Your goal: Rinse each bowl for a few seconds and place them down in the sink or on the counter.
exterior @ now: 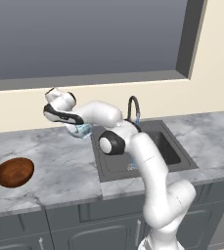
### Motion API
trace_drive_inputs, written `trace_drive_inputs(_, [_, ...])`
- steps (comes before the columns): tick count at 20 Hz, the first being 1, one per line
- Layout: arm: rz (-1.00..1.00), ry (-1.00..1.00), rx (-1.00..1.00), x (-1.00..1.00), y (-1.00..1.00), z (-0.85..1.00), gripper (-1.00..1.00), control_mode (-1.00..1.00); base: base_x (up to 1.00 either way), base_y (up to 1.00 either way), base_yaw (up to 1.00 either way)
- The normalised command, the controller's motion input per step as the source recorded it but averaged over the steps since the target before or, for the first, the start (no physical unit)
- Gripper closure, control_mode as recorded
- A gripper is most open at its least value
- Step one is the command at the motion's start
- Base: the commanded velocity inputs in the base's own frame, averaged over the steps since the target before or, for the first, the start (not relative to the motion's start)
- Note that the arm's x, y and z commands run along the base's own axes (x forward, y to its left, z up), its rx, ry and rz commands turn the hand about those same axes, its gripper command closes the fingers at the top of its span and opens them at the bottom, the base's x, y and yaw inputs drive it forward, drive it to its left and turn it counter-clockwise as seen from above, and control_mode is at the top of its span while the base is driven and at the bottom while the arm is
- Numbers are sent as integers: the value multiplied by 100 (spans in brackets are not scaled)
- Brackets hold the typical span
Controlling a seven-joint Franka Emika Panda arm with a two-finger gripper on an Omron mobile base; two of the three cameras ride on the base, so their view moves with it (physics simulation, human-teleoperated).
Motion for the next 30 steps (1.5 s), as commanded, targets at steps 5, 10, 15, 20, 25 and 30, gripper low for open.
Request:
trace_drive_inputs(5, [-8,-21,-8,-6,16,-1,100,-100,0,0,0])
trace_drive_inputs(10, [-9,-14,-5,-29,3,-25,100,-100,0,0,0])
trace_drive_inputs(15, [-10,-9,-3,-34,0,-35,100,-100,0,0,0])
trace_drive_inputs(20, [-12,-2,0,-17,0,-31,100,-100,0,0,0])
trace_drive_inputs(25, [-10,0,6,-19,-8,-52,100,-100,0,0,0])
trace_drive_inputs(30, [-10,1,5,-30,-14,-44,100,-100,0,0,0])
